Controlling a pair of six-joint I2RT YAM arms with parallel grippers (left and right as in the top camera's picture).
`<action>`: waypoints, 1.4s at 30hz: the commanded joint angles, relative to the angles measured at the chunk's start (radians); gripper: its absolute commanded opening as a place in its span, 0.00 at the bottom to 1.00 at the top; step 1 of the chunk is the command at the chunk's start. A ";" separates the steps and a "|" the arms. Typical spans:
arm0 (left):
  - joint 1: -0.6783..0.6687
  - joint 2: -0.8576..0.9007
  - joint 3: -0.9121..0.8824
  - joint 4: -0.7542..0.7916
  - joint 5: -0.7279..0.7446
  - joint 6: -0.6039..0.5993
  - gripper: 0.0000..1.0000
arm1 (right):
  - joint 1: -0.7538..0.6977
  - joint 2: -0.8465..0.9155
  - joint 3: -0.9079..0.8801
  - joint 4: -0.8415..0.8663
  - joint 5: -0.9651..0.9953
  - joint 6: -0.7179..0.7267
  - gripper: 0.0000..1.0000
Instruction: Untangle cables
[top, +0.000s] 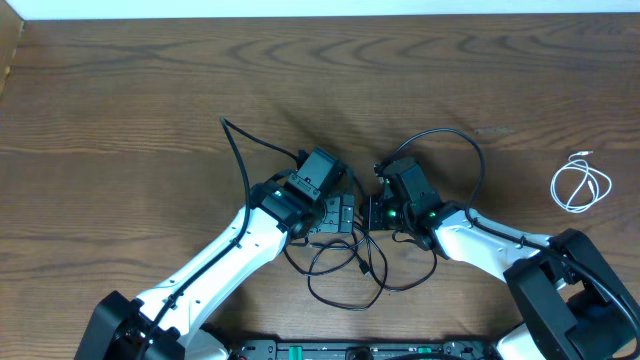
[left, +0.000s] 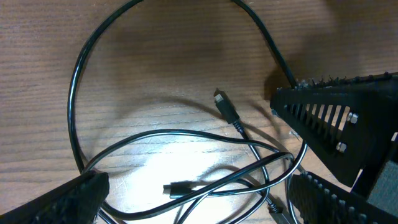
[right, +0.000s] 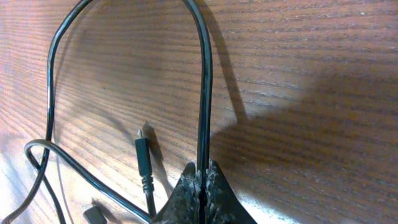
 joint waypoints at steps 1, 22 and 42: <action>0.000 -0.003 0.015 -0.002 -0.017 0.006 0.98 | 0.004 0.005 -0.006 -0.003 0.015 -0.002 0.01; 0.058 -0.002 0.015 -0.081 -0.207 -0.023 0.98 | 0.004 0.005 -0.006 -0.007 0.015 -0.002 0.03; 0.185 0.064 -0.093 -0.143 0.007 0.028 0.85 | 0.004 0.005 -0.006 -0.006 0.015 -0.002 0.11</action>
